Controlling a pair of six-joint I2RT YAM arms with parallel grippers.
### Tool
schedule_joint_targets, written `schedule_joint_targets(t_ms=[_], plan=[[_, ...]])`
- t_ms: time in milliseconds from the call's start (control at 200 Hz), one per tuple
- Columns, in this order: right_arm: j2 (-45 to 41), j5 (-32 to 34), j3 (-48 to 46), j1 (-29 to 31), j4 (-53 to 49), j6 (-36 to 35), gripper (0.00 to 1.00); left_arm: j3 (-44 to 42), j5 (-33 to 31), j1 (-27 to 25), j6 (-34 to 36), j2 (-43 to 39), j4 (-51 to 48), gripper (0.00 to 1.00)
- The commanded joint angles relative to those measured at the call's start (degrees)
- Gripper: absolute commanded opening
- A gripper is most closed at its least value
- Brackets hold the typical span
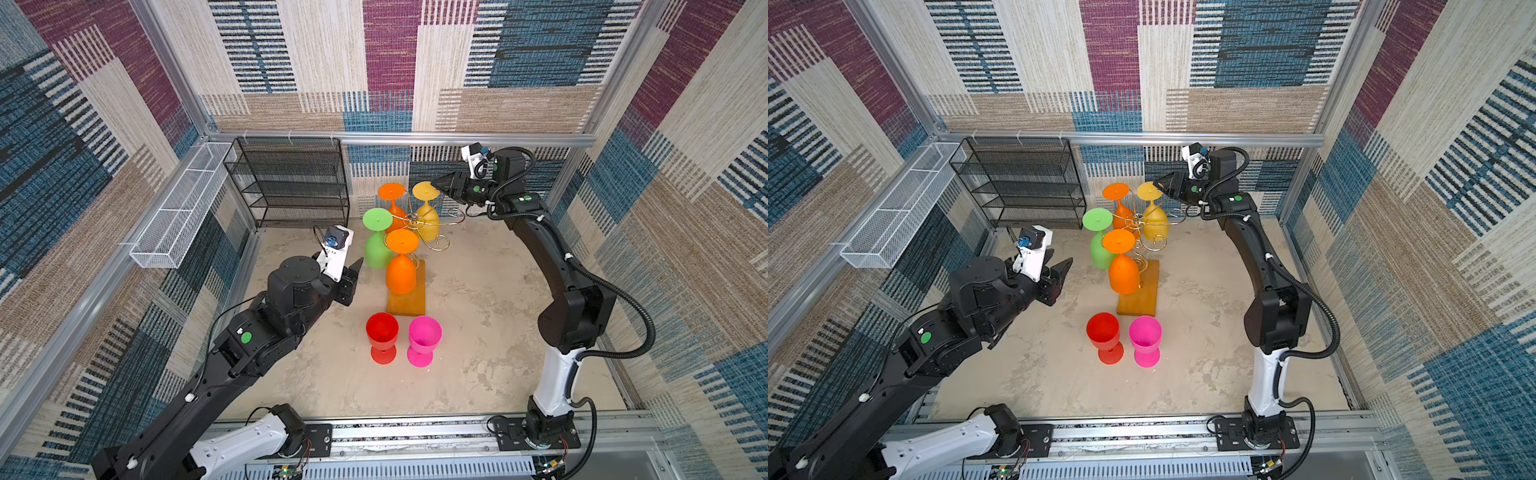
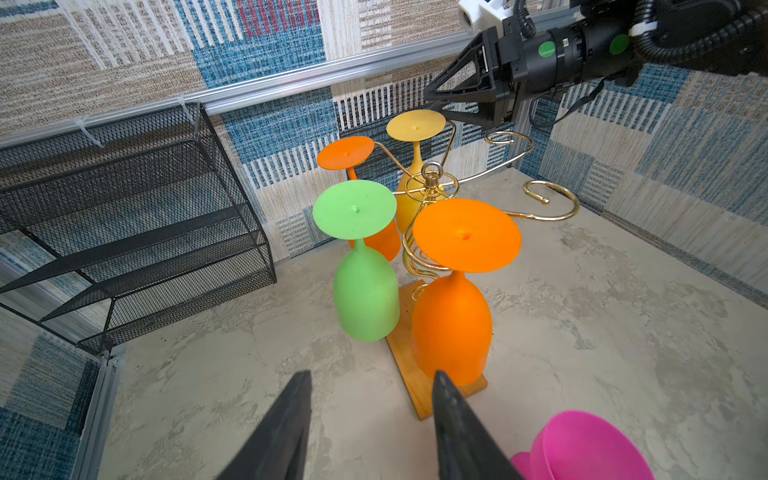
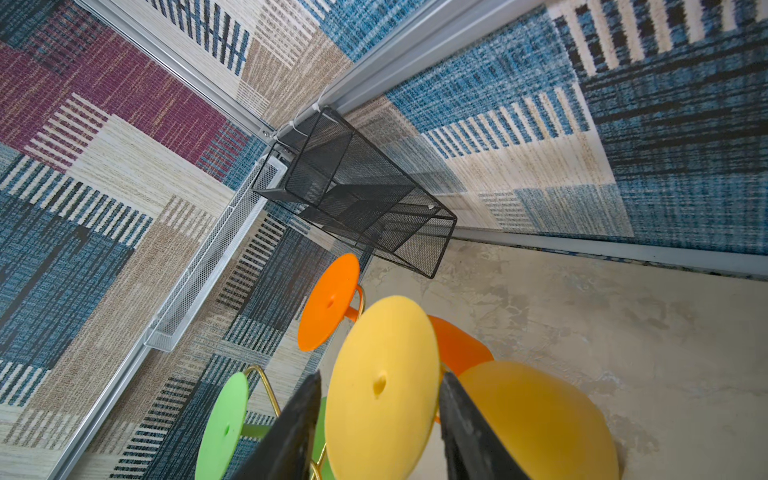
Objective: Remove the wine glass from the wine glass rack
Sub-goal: 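Close the right gripper on the yellow glass foot on the rack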
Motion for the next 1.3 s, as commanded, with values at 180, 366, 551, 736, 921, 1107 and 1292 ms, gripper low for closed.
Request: schedule_joint_targets(t_ms=[180,366,551,736,921,1107,1292], plan=[[0.9,-2.2,0.9,0.5,-2.1,-0.1,0.40,0.0,1.1,0.2,-2.5,0.4,1.8,0.49],[1.3,-2.7,0.9,0.6,-2.6,-0.2,0.37,0.2,1.2,0.4,-2.4,0.5,1.8,0.49],[1.4,-2.3,0.9,0.8,-3.1,-0.6,0.34,0.2,1.3,0.6,-2.4,0.6,1.8,0.49],[1.5,-2.2,0.7,0.8,-3.7,-0.9,0.28,0.1,1.4,0.7,-2.4,0.5,1.8,0.49],[0.8,-1.8,-0.1,0.8,-3.0,-0.1,0.18,-0.5,1.6,1.0,-2.6,0.5,1.9,0.49],[-0.1,-3.4,-0.9,0.8,-1.4,1.6,0.13,-0.9,1.6,1.0,-2.9,0.0,2.0,0.49],[-1.8,-6.0,-2.6,0.3,2.0,4.9,0.07,-1.3,1.7,1.2,-3.1,-0.3,2.0,0.49]])
